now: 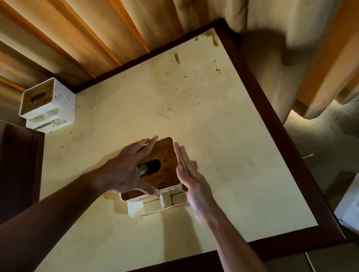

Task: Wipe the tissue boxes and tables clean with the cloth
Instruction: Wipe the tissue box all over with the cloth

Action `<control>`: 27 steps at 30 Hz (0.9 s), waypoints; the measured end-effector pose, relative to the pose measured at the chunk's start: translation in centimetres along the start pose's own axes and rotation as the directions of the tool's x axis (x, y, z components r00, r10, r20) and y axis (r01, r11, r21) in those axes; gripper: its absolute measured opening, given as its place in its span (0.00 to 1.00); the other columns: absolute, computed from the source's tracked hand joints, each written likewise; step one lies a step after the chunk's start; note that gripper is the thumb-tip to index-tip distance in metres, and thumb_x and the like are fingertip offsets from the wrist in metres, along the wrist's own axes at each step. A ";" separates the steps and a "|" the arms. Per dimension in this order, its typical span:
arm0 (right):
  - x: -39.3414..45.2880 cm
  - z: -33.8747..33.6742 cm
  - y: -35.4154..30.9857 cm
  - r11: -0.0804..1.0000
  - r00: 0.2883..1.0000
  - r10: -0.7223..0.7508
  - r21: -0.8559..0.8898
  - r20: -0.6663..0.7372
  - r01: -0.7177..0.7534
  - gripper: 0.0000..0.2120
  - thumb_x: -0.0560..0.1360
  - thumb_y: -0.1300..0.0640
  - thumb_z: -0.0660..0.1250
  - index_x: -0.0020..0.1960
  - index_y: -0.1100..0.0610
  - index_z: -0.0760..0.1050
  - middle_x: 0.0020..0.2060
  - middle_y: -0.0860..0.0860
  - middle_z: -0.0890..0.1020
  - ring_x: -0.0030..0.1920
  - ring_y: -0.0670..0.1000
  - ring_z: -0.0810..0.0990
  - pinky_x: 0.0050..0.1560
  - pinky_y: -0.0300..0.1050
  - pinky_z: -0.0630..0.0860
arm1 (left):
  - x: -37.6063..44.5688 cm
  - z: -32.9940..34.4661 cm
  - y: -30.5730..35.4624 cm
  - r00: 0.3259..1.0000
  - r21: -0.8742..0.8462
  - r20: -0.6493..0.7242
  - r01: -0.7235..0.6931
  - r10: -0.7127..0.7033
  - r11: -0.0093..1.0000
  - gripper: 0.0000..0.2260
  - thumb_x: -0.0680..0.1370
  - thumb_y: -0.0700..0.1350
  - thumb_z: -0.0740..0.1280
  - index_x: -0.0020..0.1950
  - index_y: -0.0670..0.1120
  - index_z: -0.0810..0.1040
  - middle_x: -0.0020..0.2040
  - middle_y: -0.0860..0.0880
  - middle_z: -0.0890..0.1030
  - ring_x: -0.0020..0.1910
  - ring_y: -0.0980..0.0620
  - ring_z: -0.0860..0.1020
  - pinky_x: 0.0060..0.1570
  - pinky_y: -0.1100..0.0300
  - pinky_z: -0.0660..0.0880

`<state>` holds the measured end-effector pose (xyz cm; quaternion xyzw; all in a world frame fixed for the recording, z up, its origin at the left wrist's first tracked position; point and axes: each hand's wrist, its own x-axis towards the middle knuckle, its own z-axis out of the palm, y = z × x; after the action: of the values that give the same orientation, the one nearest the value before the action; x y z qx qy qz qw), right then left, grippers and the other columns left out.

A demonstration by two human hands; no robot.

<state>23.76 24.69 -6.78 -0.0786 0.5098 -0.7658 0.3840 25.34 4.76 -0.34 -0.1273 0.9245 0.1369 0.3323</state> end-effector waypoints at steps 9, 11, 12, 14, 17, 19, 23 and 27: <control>-2.4 0.4 2.7 0.994 0.997 0.073 -0.082 -0.030 -0.076 0.18 0.81 0.38 0.49 0.63 0.17 0.48 0.77 0.44 0.53 0.77 0.50 0.55 0.75 0.54 0.58 | -0.1 0.0 0.0 1.000 0.024 -0.005 -0.004 0.004 1.000 0.62 0.54 0.72 0.76 0.66 0.77 0.28 0.81 0.60 0.44 0.80 0.51 0.47 0.72 0.36 0.62; -2.3 0.6 3.2 0.994 0.994 0.080 -0.066 -0.070 -0.085 0.18 0.73 0.27 0.52 0.62 0.18 0.56 0.77 0.48 0.58 0.76 0.48 0.57 0.76 0.58 0.56 | 0.0 0.1 0.0 1.000 0.029 -0.005 -0.008 0.008 1.000 0.62 0.54 0.72 0.76 0.65 0.77 0.27 0.81 0.60 0.44 0.80 0.50 0.47 0.72 0.36 0.62; -1.9 0.3 3.9 0.995 0.990 0.068 -0.059 -0.120 -0.076 0.30 0.65 0.21 0.55 0.65 0.28 0.63 0.68 0.53 0.72 0.68 0.45 0.70 0.69 0.51 0.66 | 0.0 0.1 -0.1 1.000 0.030 -0.005 -0.008 0.008 1.000 0.62 0.54 0.72 0.76 0.64 0.78 0.27 0.81 0.60 0.44 0.80 0.50 0.47 0.72 0.36 0.62; -1.0 -0.3 5.2 0.994 0.976 0.098 -0.023 -0.196 -0.105 0.48 0.55 0.16 0.57 0.65 0.44 0.69 0.47 0.45 0.77 0.49 0.38 0.77 0.55 0.40 0.73 | 0.1 0.1 -0.2 1.000 0.027 -0.004 -0.004 0.004 1.000 0.61 0.53 0.72 0.76 0.63 0.79 0.27 0.81 0.60 0.44 0.80 0.50 0.47 0.72 0.37 0.62; -0.1 -0.5 4.5 0.985 0.974 0.155 -0.054 -0.163 -0.166 0.24 0.66 0.20 0.52 0.49 0.32 0.75 0.45 0.38 0.68 0.47 0.38 0.70 0.50 0.38 0.67 | 0.1 0.2 -0.1 1.000 0.015 -0.012 -0.011 0.011 1.000 0.63 0.54 0.71 0.78 0.67 0.76 0.29 0.81 0.60 0.44 0.80 0.50 0.48 0.73 0.38 0.61; 0.8 -0.6 3.8 0.973 0.962 0.224 -0.028 -0.160 -0.231 0.21 0.69 0.23 0.53 0.48 0.32 0.77 0.48 0.39 0.73 0.49 0.39 0.72 0.52 0.41 0.71 | 0.2 0.3 -0.1 1.000 0.000 -0.017 -0.017 0.017 1.000 0.64 0.55 0.69 0.79 0.74 0.71 0.32 0.81 0.59 0.45 0.80 0.49 0.48 0.74 0.40 0.61; 1.9 -0.8 3.5 0.968 0.960 0.248 -0.002 -0.131 -0.251 0.30 0.75 0.29 0.53 0.75 0.35 0.56 0.77 0.43 0.60 0.76 0.47 0.59 0.76 0.58 0.58 | 0.3 0.3 -0.3 1.000 -0.014 -0.013 -0.024 0.024 1.000 0.65 0.54 0.69 0.79 0.77 0.68 0.35 0.81 0.58 0.45 0.80 0.49 0.48 0.74 0.40 0.61; 1.3 -0.8 3.3 0.984 0.955 0.179 0.046 -0.237 -0.173 0.20 0.83 0.46 0.55 0.74 0.42 0.64 0.74 0.44 0.67 0.73 0.46 0.65 0.75 0.53 0.62 | 0.3 0.1 -0.3 1.000 0.034 -0.016 -0.022 0.023 0.999 0.65 0.53 0.73 0.76 0.76 0.68 0.34 0.81 0.59 0.43 0.80 0.49 0.49 0.74 0.37 0.57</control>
<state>24.10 23.81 -10.31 0.0648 0.5480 -0.7388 0.3870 25.30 4.46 -0.69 -0.1122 0.9308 0.1237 0.3252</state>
